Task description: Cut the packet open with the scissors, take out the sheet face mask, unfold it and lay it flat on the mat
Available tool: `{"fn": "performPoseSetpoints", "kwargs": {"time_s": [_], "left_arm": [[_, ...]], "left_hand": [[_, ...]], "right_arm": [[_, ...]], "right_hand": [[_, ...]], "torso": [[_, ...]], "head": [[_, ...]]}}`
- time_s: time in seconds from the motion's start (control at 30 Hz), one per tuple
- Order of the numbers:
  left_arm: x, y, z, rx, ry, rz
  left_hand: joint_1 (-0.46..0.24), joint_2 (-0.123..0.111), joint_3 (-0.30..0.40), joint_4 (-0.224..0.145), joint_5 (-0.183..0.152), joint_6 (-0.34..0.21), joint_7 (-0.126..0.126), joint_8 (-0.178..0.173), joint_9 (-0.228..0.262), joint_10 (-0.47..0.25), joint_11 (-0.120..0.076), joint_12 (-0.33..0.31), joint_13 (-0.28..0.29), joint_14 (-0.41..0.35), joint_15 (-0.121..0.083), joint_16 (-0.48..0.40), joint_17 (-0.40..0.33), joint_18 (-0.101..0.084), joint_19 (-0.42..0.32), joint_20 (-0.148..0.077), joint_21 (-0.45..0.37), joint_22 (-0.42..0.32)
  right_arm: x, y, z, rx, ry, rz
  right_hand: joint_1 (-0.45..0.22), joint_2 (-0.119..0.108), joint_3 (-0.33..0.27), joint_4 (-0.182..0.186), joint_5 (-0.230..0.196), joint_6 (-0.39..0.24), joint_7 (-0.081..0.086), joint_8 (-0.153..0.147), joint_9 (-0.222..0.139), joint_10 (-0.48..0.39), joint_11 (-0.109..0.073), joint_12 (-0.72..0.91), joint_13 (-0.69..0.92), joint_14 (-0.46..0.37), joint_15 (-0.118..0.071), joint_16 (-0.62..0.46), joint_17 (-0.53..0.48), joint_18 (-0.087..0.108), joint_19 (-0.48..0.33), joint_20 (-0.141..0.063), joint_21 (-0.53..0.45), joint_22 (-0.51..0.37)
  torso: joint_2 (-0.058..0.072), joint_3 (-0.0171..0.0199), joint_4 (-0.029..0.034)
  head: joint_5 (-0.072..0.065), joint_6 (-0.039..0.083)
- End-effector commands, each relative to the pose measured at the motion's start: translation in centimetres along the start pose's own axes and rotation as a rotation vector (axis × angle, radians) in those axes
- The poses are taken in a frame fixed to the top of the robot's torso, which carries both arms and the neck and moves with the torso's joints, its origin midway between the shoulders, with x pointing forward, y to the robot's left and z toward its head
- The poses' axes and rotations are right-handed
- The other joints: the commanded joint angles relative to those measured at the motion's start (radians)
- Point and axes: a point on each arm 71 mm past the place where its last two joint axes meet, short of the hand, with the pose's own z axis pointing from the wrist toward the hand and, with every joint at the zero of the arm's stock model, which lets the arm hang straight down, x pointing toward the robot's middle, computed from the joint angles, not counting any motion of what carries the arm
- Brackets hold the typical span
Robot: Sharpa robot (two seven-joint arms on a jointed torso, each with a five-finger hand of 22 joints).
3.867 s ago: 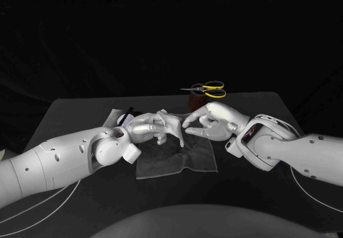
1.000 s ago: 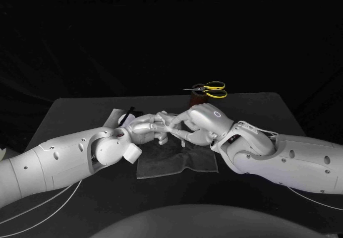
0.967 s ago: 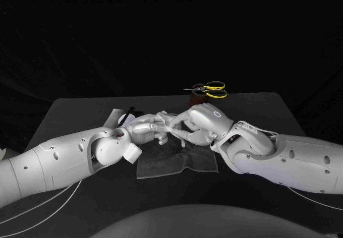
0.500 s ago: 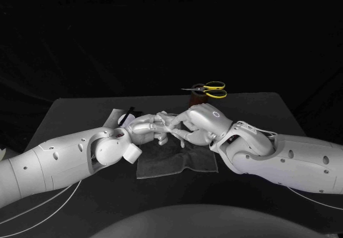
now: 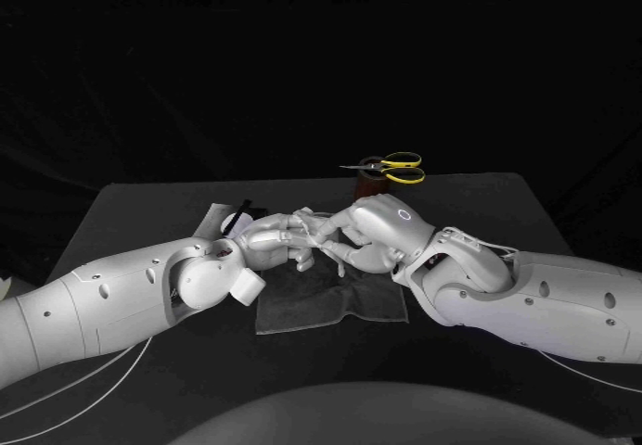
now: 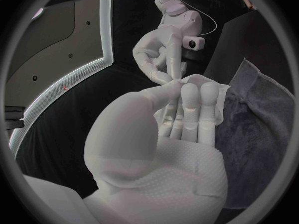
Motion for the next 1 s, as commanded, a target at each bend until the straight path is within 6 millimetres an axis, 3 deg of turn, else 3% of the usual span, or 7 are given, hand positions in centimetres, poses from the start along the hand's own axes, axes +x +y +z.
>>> {"fn": "performPoseSetpoints", "kwargs": {"time_s": [0.03, 0.23, 0.47, 0.83, 0.9, 1.0], "left_arm": [[0.2, -0.2, 0.1, 0.010, 0.014, -0.009], [0.0, -0.2, 0.0, 0.009, 0.007, -0.008], [-0.3, -0.2, -0.1, 0.007, -0.001, -0.006], [-0.4, -0.2, -0.2, 0.007, -0.008, -0.005], [-0.4, -0.2, -0.2, 0.006, -0.008, -0.005], [-0.4, -0.2, -0.2, 0.007, -0.008, -0.005]], "left_hand": [[-0.008, 0.003, -0.008, 0.003, -0.006, 0.007, 0.000, 0.003, -0.002, 0.008, 0.001, -0.007, 0.001, -0.004, 0.003, 0.008, -0.002, 0.017, 0.004, 0.006, -0.008, -0.001], [-0.008, 0.003, -0.008, 0.003, -0.006, 0.007, 0.000, 0.003, -0.002, 0.008, 0.001, -0.007, 0.001, -0.004, 0.003, 0.008, -0.002, 0.017, 0.004, 0.006, -0.008, -0.001], [-0.008, 0.003, -0.008, 0.003, -0.006, 0.007, 0.000, 0.003, -0.002, 0.008, 0.001, -0.007, 0.001, -0.004, 0.003, 0.008, -0.002, 0.017, 0.004, 0.006, -0.008, -0.001], [-0.008, 0.004, -0.008, 0.003, -0.005, 0.007, 0.000, 0.003, -0.002, 0.009, 0.001, -0.008, 0.001, -0.004, 0.004, 0.008, -0.002, 0.016, 0.006, 0.006, -0.008, -0.001], [-0.008, 0.004, -0.008, 0.003, -0.005, 0.007, 0.000, 0.003, -0.002, 0.009, 0.001, -0.008, 0.001, -0.004, 0.004, 0.008, -0.002, 0.016, 0.006, 0.006, -0.008, -0.001], [-0.010, 0.003, -0.011, 0.006, -0.006, 0.008, 0.001, 0.003, -0.003, 0.010, 0.001, -0.009, 0.001, -0.004, 0.004, 0.009, -0.003, 0.016, 0.006, 0.006, -0.011, -0.003]], "right_arm": [[-0.3, 0.2, 0.0, -0.008, -0.047, 0.003], [-0.9, 0.1, -0.3, 0.003, -0.106, 0.021], [-1.3, -0.5, -0.8, 0.035, -0.104, 0.040], [-1.3, -1.3, -1.3, 0.073, -0.035, 0.080], [-1.2, -1.4, -1.3, 0.076, -0.017, 0.086], [-0.9, -1.4, -1.2, 0.079, 0.011, 0.081]], "right_hand": [[-0.013, 0.005, 0.010, 0.003, 0.002, 0.003, -0.006, 0.015, 0.033, 0.102, -0.009, 0.006, 0.254, 0.104, -0.010, 0.003, 0.263, 0.010, 0.005, -0.005, 0.006, 0.084], [-0.022, 0.003, 0.017, 0.007, 0.003, 0.000, -0.011, 0.032, 0.056, 0.102, -0.014, 0.007, 0.255, 0.104, -0.014, 0.003, 0.263, 0.009, 0.008, -0.007, 0.014, 0.088], [-0.031, -0.001, 0.036, 0.008, 0.003, -0.023, -0.015, 0.067, 0.114, 0.103, -0.018, 0.009, 0.256, 0.104, -0.019, 0.003, 0.263, 0.009, 0.008, -0.012, 0.010, 0.090], [-0.036, -0.011, 0.047, 0.009, 0.002, -0.056, -0.010, 0.073, 0.143, 0.097, -0.014, -0.011, 0.245, 0.104, -0.017, 0.003, 0.263, 0.012, -0.001, -0.012, -0.017, 0.086], [-0.062, -0.045, 0.022, 0.018, 0.002, -0.142, 0.021, 0.026, 0.131, 0.088, 0.009, -0.041, 0.228, 0.101, -0.001, -0.001, 0.254, 0.017, -0.020, -0.005, -0.068, 0.075], [-0.103, -0.104, -0.026, 0.033, 0.003, -0.196, 0.051, -0.018, 0.110, 0.080, 0.036, -0.065, 0.214, 0.094, 0.022, -0.009, 0.237, 0.017, -0.037, 0.010, -0.107, 0.065]], "torso": [[0.000, 0.0005, -0.0003], [0.000, 0.0011, -0.0005], [-0.001, -0.0001, -0.0012], [0.000, 0.0001, -0.0007], [0.000, -0.0003, -0.0012], [0.000, -0.0002, -0.0013]], "head": [[0.000, 0.000], [0.000, 0.000], [0.001, 0.000], [0.002, 0.000], [0.002, 0.000], [0.002, 0.000]]}}
